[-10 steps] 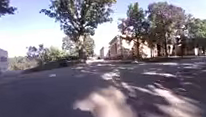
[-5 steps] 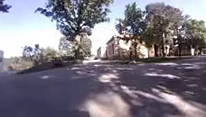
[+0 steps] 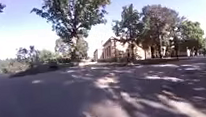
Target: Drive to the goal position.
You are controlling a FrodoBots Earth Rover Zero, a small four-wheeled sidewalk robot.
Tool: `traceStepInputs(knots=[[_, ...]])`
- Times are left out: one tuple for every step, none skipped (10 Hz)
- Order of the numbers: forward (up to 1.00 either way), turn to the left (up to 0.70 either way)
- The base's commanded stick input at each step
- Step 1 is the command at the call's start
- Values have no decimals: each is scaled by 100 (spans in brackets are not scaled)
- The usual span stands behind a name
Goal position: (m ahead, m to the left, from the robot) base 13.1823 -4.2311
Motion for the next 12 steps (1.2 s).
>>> traceStepInputs(knots=[[70, -14], [70, -14], [70, -14], [70, -14], [70, -14], [70, -14], [70, -14], [70, -14], [70, -14], [70, -14], [70, -14], [70, -14]])
